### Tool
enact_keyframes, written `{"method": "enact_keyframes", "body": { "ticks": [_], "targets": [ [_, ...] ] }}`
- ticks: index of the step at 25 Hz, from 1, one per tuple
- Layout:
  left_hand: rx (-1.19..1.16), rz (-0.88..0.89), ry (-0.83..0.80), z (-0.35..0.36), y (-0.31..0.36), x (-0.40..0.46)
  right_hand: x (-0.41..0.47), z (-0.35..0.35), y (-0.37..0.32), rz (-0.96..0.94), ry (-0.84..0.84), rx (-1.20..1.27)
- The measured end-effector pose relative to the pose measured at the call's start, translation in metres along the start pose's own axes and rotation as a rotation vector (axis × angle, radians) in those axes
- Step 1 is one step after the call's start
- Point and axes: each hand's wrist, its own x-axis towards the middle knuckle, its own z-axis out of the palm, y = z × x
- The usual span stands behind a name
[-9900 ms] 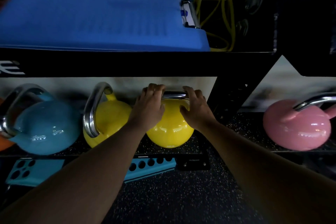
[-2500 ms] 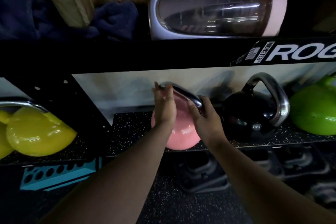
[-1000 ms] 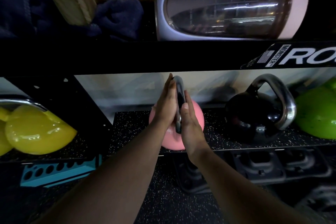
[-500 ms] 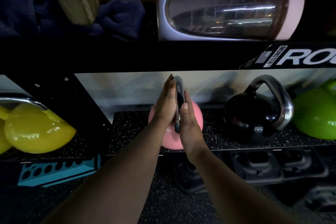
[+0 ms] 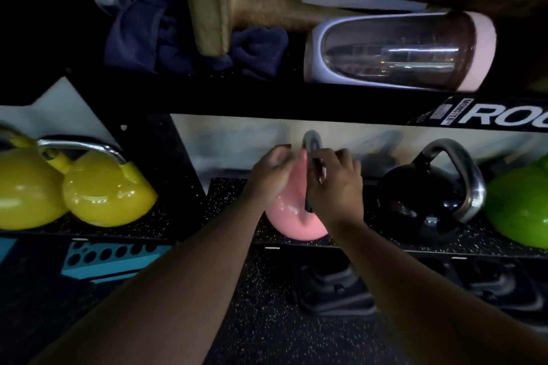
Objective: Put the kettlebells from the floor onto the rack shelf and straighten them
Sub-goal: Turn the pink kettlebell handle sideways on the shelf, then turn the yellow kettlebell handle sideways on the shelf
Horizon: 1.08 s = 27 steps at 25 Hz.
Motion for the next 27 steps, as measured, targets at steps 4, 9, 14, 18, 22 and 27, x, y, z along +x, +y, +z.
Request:
{"method": "enact_keyframes", "body": {
  "ticks": [4,9,14,18,22,27],
  "targets": [
    [0.23,-0.084,0.04,-0.054,-0.015,-0.031,-0.008,-0.003,-0.028,-0.147,-0.17,-0.04],
    [0.479,-0.192,0.131,-0.162,-0.044,-0.074,-0.023,0.027,-0.088,-0.214,-0.288,-0.002],
    [0.597,-0.245,0.251,-0.275,-0.087,-0.11,-0.046,0.098,-0.181,-0.277,-0.38,0.037],
    [0.672,-0.297,0.307,-0.352,-0.119,-0.128,-0.066,0.157,-0.27,-0.254,-0.43,0.133],
    [0.567,-0.274,0.382,-0.395,-0.121,-0.104,-0.052,0.193,-0.316,-0.231,-0.373,0.115],
    [0.388,-0.321,0.382,-0.401,-0.124,-0.052,-0.015,0.24,-0.333,-0.152,-0.362,0.034]
  ]
}}
